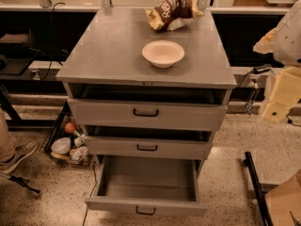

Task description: Close bottom drawer

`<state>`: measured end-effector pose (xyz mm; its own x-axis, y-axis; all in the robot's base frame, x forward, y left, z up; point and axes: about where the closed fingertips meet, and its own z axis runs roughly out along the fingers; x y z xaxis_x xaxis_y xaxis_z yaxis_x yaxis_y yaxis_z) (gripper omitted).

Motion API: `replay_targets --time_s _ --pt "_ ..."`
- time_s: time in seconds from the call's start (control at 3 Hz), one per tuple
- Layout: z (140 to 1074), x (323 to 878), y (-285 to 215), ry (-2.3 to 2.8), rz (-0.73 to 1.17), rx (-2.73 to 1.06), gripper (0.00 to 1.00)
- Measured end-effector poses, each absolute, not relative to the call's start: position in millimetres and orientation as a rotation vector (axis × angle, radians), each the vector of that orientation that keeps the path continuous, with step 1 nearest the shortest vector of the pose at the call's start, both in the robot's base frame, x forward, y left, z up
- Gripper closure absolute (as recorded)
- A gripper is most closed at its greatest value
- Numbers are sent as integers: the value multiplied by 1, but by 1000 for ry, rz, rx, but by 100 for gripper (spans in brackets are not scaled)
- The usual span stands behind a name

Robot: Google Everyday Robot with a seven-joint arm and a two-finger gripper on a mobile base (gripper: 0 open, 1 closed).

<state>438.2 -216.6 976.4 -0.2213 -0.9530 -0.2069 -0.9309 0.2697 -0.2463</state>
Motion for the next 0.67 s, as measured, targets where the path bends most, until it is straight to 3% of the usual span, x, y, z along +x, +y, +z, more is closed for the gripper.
replay_targets --time_s 0.33,0.67 --pt "976 438 -217 2232 -98 -1724 0" --pt "927 435 -226 2365 20 -1684 0"
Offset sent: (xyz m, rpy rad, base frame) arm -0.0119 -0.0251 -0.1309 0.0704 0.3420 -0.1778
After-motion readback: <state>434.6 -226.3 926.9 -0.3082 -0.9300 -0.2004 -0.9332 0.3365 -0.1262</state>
